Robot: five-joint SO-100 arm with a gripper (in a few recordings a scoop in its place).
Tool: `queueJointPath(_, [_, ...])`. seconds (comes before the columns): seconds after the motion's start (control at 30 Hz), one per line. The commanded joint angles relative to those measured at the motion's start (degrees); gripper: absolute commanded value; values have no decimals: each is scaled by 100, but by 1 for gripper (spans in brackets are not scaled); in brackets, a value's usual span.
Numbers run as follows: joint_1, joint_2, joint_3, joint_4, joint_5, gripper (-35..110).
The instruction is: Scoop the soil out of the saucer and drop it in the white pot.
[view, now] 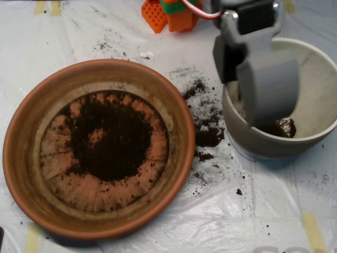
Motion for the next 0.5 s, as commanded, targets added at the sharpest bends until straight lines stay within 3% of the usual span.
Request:
queueJointPath(0.0, [747, 545, -396, -79, 343, 37])
queueJointPath(0.2, [1995, 536, 316, -404, 527, 37])
queueJointPath(0.47, [3059, 712, 2487, -1547, 132, 38])
